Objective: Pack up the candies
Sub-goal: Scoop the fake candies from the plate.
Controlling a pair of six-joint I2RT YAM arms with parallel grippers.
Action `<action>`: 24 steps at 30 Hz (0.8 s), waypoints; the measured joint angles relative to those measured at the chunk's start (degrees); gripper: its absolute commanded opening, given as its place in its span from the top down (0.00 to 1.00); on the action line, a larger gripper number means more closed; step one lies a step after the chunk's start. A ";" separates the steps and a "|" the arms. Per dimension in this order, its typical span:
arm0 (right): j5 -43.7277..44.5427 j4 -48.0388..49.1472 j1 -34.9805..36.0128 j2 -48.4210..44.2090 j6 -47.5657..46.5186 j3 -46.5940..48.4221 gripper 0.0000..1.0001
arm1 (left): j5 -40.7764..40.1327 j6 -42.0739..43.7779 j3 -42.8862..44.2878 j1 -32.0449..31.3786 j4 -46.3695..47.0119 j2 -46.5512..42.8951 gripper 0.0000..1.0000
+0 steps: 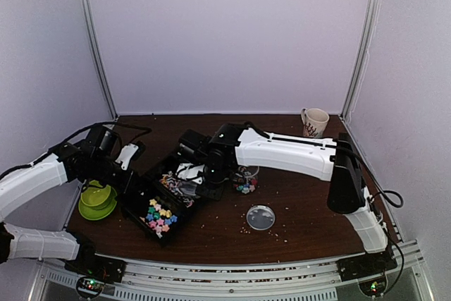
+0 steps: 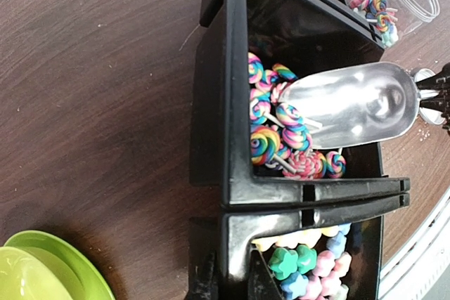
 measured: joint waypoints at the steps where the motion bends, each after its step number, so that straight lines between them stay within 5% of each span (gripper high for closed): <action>1: -0.02 -0.09 -0.02 0.00 0.11 0.09 1.00 | 0.02 0.09 0.00 0.00 0.00 -0.02 1.00; 13: -7.17 -3.10 -0.92 9.60 3.26 17.07 1.00 | -1.75 0.13 0.00 -0.94 0.11 -0.02 1.00; 18: -9.79 1.42 -1.31 8.90 5.90 13.53 1.00 | -3.23 0.11 0.00 -1.01 0.00 0.00 1.00; 24: -8.87 17.14 -0.87 1.90 3.72 -5.97 1.00 | -2.78 0.57 0.15 -1.07 -0.35 0.13 1.00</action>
